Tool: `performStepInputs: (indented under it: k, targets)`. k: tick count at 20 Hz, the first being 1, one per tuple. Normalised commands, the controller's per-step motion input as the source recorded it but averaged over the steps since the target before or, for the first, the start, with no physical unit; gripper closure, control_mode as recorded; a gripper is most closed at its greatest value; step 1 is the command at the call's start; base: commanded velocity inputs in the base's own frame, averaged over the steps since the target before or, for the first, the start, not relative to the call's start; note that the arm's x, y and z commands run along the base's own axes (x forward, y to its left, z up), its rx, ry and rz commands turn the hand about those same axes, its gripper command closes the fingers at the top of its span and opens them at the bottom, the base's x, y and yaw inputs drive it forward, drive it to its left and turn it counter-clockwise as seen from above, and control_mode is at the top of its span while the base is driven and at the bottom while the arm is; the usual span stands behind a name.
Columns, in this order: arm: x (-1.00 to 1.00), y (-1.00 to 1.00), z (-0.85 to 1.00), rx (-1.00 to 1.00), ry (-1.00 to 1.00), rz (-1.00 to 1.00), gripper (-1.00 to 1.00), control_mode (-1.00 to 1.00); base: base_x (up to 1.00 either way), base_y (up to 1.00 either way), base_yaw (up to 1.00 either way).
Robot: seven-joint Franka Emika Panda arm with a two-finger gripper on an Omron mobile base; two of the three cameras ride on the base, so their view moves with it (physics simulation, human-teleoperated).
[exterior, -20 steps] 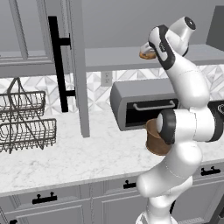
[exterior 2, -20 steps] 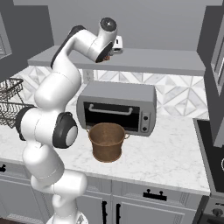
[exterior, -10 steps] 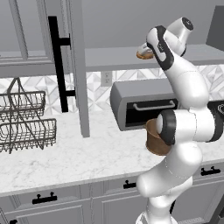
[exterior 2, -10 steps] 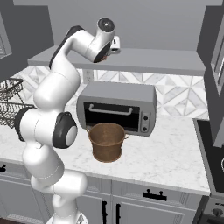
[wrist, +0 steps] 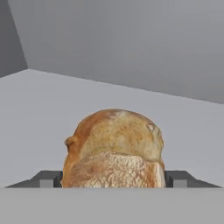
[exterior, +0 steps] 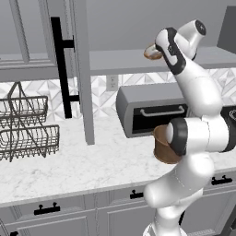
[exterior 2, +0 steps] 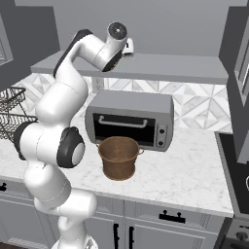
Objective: Open the cabinet, pick up the bread from the cabinet and place it in the basket. Then move the basket to the dining counter.
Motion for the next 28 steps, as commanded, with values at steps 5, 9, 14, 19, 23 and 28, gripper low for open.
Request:
performStepInputs:
  k: [5,9,14,19,23,28]
  targets:
    - [-0.56,-0.05,0.0,0.07,-0.36,-0.05,1.0,-1.0,0.0,0.0,0.0]
    - [-0.96,-0.24,0.33,0.24,-0.33,-0.12,1.0,-1.0,0.0,0.0,0.0]
    - [-1.0,-0.14,0.59,0.17,-0.08,-0.23,1.0,-1.0,0.0,0.0,0.0]
    - [-1.0,-0.14,0.45,0.18,0.02,-0.25,1.0,-1.0,0.0,0.0,0.0]
    - [-1.0,-0.17,0.27,0.18,0.14,-0.21,1.0,-1.0,0.0,0.0,0.0]
    - [-1.0,-0.15,0.21,0.11,0.29,-0.14,1.0,-1.0,0.0,0.0,0.0]
